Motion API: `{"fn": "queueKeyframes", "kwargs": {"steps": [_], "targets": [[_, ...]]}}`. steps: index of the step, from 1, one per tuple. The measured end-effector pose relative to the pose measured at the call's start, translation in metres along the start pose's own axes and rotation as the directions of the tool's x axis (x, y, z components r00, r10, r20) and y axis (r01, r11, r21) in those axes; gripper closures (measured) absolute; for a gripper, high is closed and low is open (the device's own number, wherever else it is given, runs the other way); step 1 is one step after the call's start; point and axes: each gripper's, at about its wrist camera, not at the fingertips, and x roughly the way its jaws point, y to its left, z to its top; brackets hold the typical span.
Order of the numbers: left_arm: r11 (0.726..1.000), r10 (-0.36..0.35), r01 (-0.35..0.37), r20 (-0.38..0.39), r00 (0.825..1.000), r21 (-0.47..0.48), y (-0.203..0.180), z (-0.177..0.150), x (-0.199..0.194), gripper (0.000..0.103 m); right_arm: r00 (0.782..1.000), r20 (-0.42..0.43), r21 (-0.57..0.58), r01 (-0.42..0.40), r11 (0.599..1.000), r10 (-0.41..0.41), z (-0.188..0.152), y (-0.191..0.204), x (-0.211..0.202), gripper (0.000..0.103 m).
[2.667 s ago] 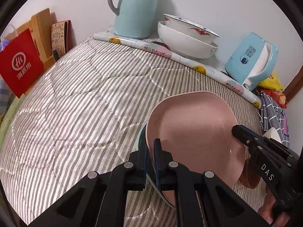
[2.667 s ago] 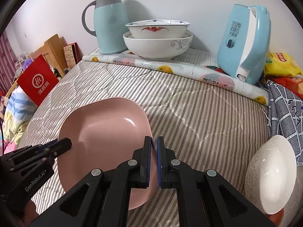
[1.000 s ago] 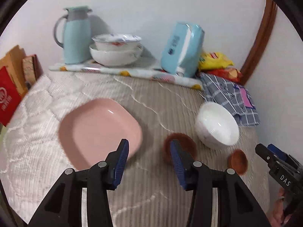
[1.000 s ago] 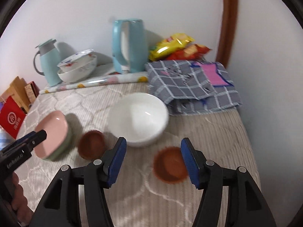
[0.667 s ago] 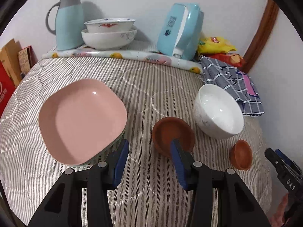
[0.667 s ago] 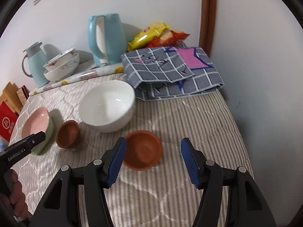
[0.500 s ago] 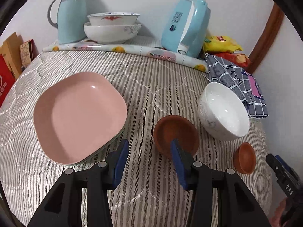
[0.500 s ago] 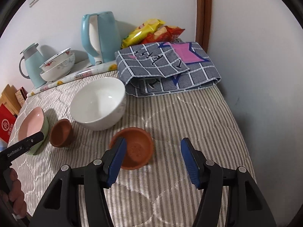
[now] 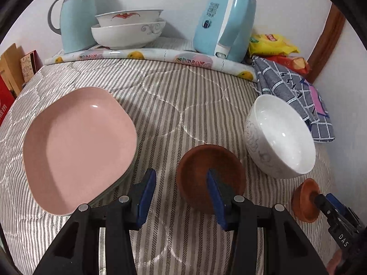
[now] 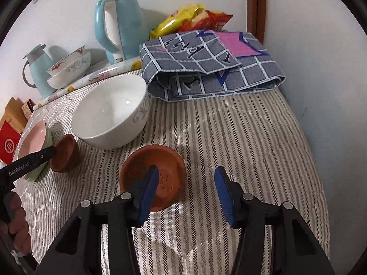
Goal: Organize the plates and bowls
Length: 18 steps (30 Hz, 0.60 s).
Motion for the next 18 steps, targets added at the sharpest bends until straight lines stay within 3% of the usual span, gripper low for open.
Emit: {"fn": "queueKeyframes", "kwargs": {"steps": [4,7,11,18], "targets": [[1.0,-0.005,0.005,-0.011,1.0,-0.003,0.0,0.001,0.007,0.061,1.0,-0.021,0.013,-0.014,1.0,0.014,-0.001,-0.001,0.009,0.055],[1.0,-0.008,0.008,-0.031,0.999,0.008,-0.003,0.001,0.013,0.068,0.999,-0.037,0.005,-0.017,1.0,0.017,-0.002,0.001,0.015,0.056],[1.0,-0.004,0.005,-0.051,0.999,0.023,-0.007,0.001,0.022,0.076,0.997,-0.069,0.007,-0.035,0.999,0.036,-0.002,0.006,0.025,0.07],[1.0,-0.009,0.01,-0.049,0.999,0.023,-0.009,0.002,0.027,0.081,0.997,-0.076,0.017,-0.031,0.999,0.033,-0.004,0.01,0.03,0.072]]}}
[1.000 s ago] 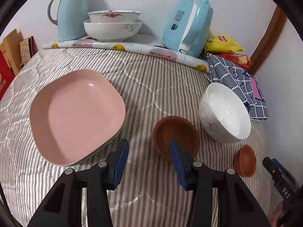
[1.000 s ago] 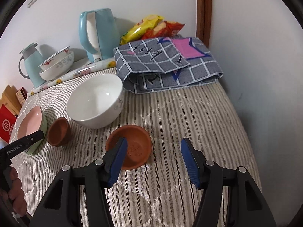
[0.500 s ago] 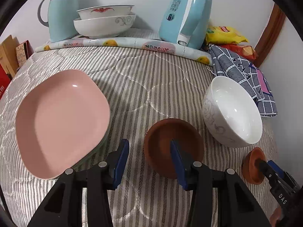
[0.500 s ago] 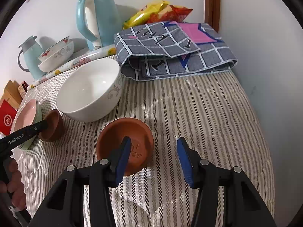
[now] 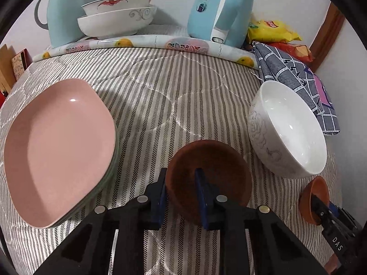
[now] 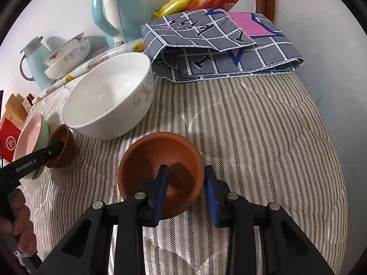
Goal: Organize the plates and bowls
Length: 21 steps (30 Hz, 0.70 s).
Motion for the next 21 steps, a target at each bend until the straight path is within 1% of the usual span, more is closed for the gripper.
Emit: {"fn": "queueKeyframes", "kwargs": {"steps": [1,4,5,6,8,10,14,16,21], "targets": [[1.0,0.001,-0.001,0.001,1.0,0.0,0.0,0.0,0.0,0.083,1.0,0.0,0.005,-0.002,1.0,0.002,0.0,0.001,0.0,0.076],[1.0,0.003,-0.003,0.013,1.0,-0.002,0.001,0.001,-0.001,0.09,1.0,0.006,-0.003,0.004,1.0,-0.004,0.001,0.003,-0.001,0.079],[1.0,-0.005,0.005,0.017,1.0,-0.001,0.001,0.001,-0.003,0.091,1.0,0.011,-0.002,0.007,1.0,-0.007,0.002,0.003,-0.001,0.084],[1.0,-0.01,0.01,0.018,1.0,0.002,0.002,0.002,-0.003,0.091,1.0,0.018,-0.001,0.011,1.0,-0.011,0.002,0.002,-0.002,0.085],[1.0,-0.018,0.018,0.02,1.0,0.005,0.002,0.002,-0.004,0.092,1.0,0.026,0.0,0.014,1.0,-0.014,0.003,0.002,-0.004,0.091],[1.0,-0.028,0.028,0.028,0.999,0.005,0.002,0.002,-0.006,0.093,0.999,0.038,-0.004,0.011,1.0,-0.011,0.004,0.003,-0.007,0.093],[0.999,-0.054,0.054,0.039,0.998,0.01,0.001,0.001,-0.013,0.094,0.998,0.057,-0.017,0.015,1.0,-0.014,0.002,0.006,-0.013,0.095],[0.999,-0.052,0.051,0.037,0.998,0.019,0.0,0.001,-0.016,0.094,0.998,0.065,-0.023,0.012,1.0,-0.011,0.002,0.009,-0.017,0.095],[0.998,-0.066,0.064,0.06,0.996,0.028,0.0,-0.001,-0.029,0.094,0.996,0.08,-0.045,0.033,0.998,-0.029,0.003,0.018,-0.025,0.095]]}}
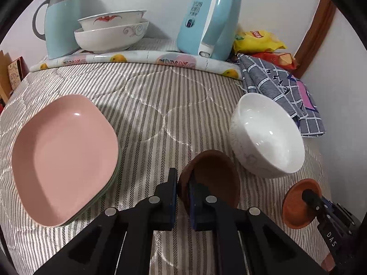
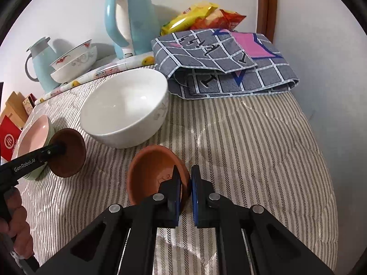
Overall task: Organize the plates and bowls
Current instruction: 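Lift both brown clay bowls and carry them toward the white bowl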
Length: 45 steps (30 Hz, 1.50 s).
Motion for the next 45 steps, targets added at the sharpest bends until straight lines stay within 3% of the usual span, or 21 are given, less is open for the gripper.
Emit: {"fn": "queueKeyframes", "kwargs": {"steps": [24,34,45], "targets": [[0.999,-0.007,0.013,0.131,0.991,-0.043,0.018,0.016,-0.066,0.094,0.987,0.159,-0.056,-0.007,0.998,0.016,0.038,0.034,-0.07,0.095],[0.998,0.012,-0.002,0.148,0.989,-0.065,0.032,0.033,-0.068,0.094,0.986,0.164,-0.067,-0.031,0.997,0.042,0.057,0.049,-0.062,0.095],[0.994,0.031,-0.017,0.128,0.991,-0.106,0.046,0.049,-0.05,0.094,0.993,0.112,-0.073,-0.026,0.997,0.034,0.074,0.054,-0.026,0.095]]}}
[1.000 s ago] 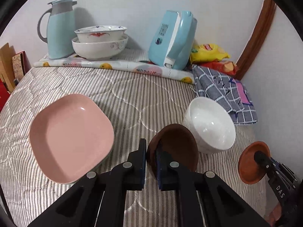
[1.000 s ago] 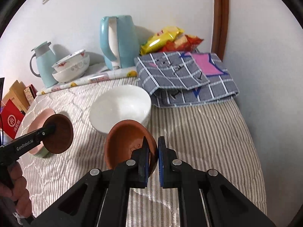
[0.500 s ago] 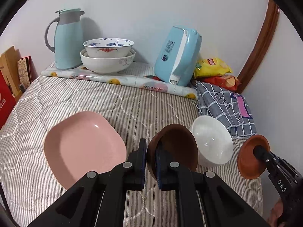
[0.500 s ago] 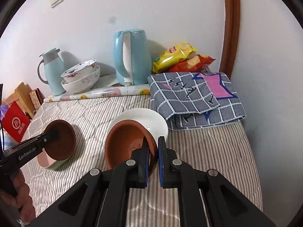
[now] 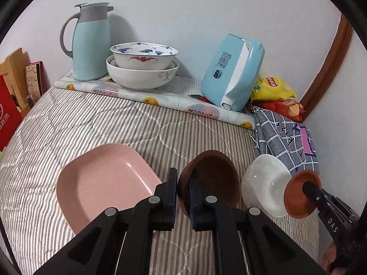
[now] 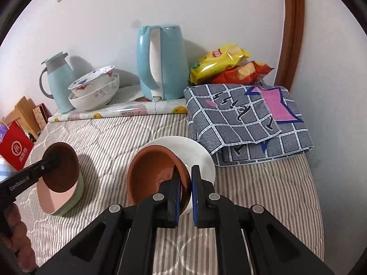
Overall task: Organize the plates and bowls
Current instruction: 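Lift both brown clay bowls and carry them toward the white bowl, then lower the right gripper's clay bowl into the white bowl and open it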
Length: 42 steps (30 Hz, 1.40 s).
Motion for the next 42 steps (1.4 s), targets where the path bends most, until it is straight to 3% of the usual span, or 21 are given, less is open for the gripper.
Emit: {"fn": "queueKeyframes", "kwargs": {"steps": [22,42], "targets": [[1.0,-0.006,0.006,-0.031,1.0,-0.019,0.006,0.021,0.039,0.094,0.99,-0.143,-0.03,0.007,1.0,-0.011,0.003,0.006,0.08,0.095],[0.999,-0.042,0.04,-0.063,0.997,-0.032,0.004,0.014,0.05,0.094,0.98,-0.197,-0.059,0.029,0.998,-0.04,0.004,0.007,0.1,0.094]]}}
